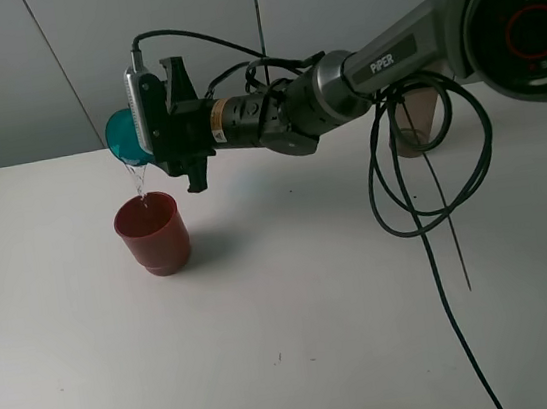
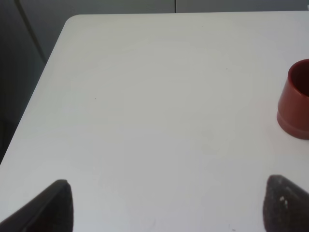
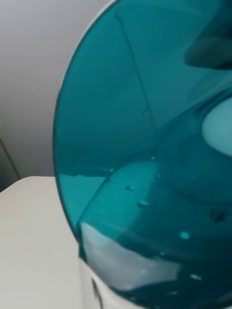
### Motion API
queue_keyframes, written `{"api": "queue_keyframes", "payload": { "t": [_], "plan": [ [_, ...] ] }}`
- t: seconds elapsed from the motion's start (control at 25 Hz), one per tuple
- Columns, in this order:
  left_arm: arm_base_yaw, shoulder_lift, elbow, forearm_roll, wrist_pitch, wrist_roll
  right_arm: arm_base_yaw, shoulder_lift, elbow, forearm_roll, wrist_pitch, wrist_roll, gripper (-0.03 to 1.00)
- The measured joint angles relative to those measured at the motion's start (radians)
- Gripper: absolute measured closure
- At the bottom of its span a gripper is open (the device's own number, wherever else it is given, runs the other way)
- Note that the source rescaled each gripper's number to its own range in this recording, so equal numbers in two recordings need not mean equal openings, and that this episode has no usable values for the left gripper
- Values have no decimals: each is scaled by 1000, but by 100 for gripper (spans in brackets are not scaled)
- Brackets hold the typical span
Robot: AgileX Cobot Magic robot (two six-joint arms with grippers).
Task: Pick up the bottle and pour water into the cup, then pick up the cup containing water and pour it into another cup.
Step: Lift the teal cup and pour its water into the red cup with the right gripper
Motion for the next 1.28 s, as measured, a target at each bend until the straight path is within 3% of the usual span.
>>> {"api": "queue_keyframes", "payload": {
  "t": [0.28,0.68,1.28],
  "plan": [
    [0,0,0,0,0,0,0,0,-2,52,-2,-114,89],
    [0,0,0,0,0,4,0,0,-2,56,-78,-200,89],
    [0,0,0,0,0,4,0,0,-2,56,-87,-365,89]
  ]
}}
